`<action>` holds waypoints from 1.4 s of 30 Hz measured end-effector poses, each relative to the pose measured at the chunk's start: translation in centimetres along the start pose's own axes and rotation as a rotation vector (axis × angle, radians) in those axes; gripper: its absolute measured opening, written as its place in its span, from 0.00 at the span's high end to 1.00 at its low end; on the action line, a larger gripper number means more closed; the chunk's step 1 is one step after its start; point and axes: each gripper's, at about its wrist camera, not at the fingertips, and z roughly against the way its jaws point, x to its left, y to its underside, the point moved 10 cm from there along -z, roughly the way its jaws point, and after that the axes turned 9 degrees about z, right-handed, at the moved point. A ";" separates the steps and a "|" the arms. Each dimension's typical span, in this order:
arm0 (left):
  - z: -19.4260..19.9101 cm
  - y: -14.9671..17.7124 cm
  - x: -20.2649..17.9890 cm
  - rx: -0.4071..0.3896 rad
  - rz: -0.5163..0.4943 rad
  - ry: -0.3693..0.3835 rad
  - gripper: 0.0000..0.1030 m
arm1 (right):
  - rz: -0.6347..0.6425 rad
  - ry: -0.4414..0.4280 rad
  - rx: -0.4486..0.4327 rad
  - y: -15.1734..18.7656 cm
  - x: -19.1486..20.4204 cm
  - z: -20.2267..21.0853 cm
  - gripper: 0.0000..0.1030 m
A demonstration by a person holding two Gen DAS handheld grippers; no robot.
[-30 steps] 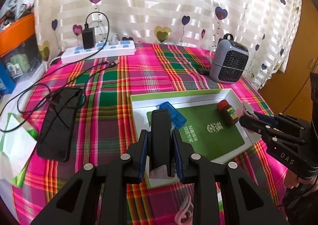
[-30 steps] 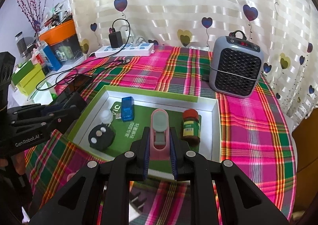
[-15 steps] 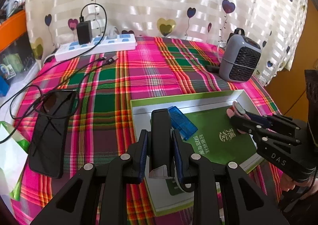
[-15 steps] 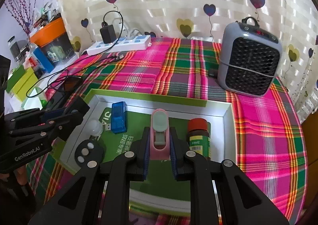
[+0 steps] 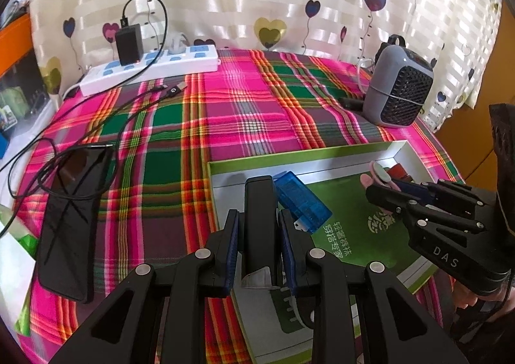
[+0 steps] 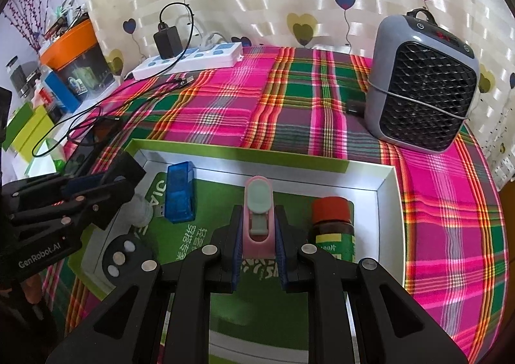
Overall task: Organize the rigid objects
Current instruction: 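Lower the silver clip and pink holder into the box and open both grippers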
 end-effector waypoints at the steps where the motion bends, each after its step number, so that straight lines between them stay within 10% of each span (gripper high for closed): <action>1: 0.0 -0.1 0.0 -0.001 0.001 -0.001 0.78 | -0.002 -0.001 0.002 0.0 -0.1 -0.1 0.82; 42: -1.3 -0.8 -0.4 0.012 -0.024 -0.008 0.78 | -0.005 -0.006 0.022 -0.3 -0.1 -1.6 0.82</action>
